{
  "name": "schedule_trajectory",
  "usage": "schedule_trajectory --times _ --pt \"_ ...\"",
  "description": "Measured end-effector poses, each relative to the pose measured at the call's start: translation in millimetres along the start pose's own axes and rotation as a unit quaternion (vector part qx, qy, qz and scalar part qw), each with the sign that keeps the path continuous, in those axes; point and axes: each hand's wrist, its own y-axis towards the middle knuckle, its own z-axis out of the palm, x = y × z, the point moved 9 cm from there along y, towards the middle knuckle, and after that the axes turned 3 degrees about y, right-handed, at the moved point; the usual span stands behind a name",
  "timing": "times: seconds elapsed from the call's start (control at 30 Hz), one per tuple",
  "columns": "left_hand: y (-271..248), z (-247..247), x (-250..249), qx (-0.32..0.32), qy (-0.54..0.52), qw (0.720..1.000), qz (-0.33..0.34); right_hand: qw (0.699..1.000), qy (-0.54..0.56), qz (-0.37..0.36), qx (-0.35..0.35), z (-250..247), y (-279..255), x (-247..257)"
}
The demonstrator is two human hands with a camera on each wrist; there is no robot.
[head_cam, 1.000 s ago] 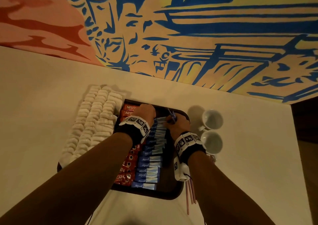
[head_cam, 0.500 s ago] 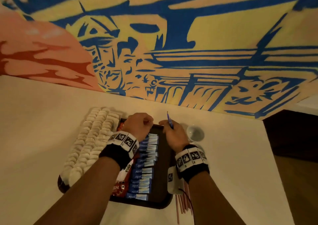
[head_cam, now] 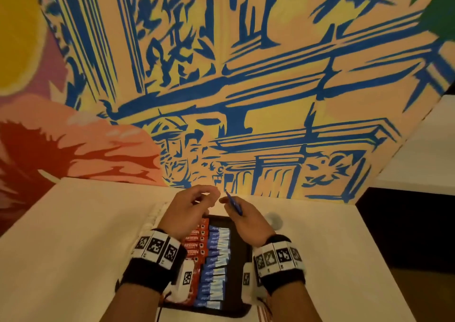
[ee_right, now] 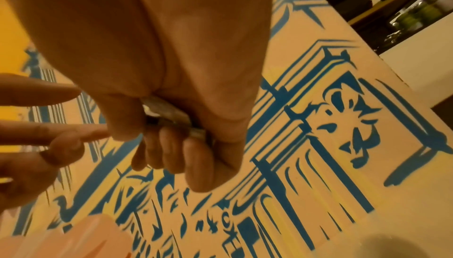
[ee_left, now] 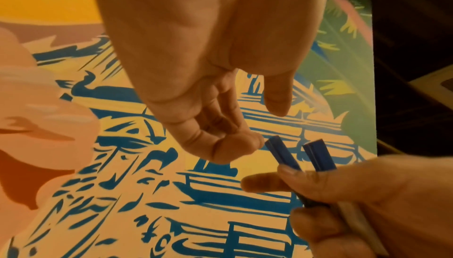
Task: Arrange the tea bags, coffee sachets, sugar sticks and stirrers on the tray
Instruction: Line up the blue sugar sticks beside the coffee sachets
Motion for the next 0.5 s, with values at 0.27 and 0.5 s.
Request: schedule_trajectory --times 0.27,0.5 --pt "-24 -27 -26 0.003 0.022 0.999 0.037 0.994 -0.093 -0.034 0.043 30 -18 57" --pt "-34 -66 -25 0.008 -0.010 0.998 0.056 0.997 -0.025 -0.072 0.011 36 -30 83"
